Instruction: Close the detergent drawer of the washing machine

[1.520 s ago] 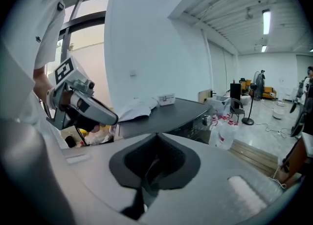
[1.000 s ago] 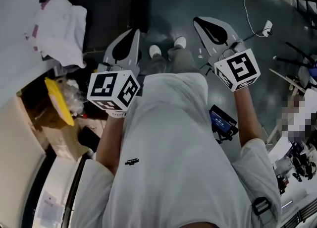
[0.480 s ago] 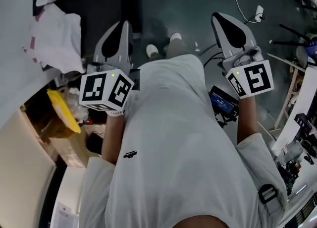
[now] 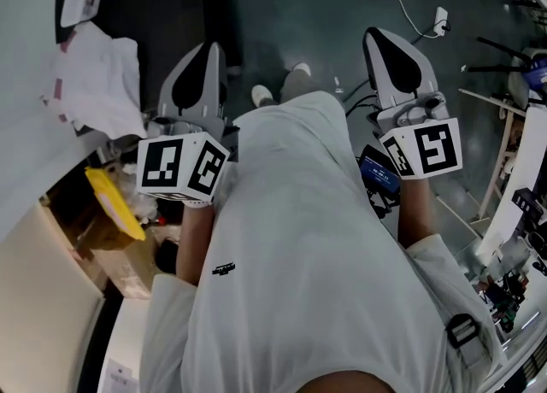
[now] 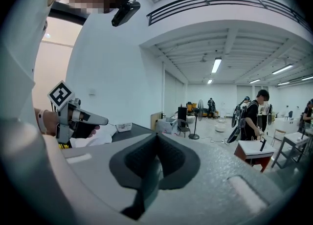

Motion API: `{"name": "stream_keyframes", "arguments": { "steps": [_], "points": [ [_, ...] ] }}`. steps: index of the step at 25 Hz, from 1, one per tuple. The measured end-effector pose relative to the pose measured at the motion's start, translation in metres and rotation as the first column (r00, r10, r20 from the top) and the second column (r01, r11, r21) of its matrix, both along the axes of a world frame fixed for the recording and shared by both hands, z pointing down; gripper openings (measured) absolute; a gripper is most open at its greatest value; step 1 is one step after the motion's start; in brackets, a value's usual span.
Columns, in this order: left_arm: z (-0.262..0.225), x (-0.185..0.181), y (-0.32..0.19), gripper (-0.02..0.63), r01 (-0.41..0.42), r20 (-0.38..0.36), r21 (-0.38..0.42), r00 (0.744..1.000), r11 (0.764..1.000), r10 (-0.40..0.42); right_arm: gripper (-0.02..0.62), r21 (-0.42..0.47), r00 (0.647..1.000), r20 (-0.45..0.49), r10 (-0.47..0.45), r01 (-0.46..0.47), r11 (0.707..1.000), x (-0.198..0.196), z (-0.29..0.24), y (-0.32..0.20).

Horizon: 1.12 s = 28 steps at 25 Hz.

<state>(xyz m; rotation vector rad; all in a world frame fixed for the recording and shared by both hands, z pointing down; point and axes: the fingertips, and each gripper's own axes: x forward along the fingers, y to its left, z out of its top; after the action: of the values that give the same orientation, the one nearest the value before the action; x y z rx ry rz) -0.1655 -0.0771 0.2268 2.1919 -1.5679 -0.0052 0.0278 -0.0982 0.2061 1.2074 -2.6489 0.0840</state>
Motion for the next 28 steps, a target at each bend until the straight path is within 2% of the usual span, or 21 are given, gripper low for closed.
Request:
{"name": "stream_keyframes", "arguments": {
  "steps": [12,28],
  "points": [
    [0.001,0.002,0.003,0.018,-0.009,0.022,0.002,1.000,1.000,0.009,-0.006,-0.006,1.000,0.007,-0.014,0.014,1.000,-0.015,0.008,0.003],
    [0.003,0.006,0.006,0.020,-0.029,0.017,-0.002,0.999,1.000,0.029,-0.006,-0.013,1.000,0.006,-0.009,0.009,1.000,-0.015,0.007,0.008]
  ]
}}
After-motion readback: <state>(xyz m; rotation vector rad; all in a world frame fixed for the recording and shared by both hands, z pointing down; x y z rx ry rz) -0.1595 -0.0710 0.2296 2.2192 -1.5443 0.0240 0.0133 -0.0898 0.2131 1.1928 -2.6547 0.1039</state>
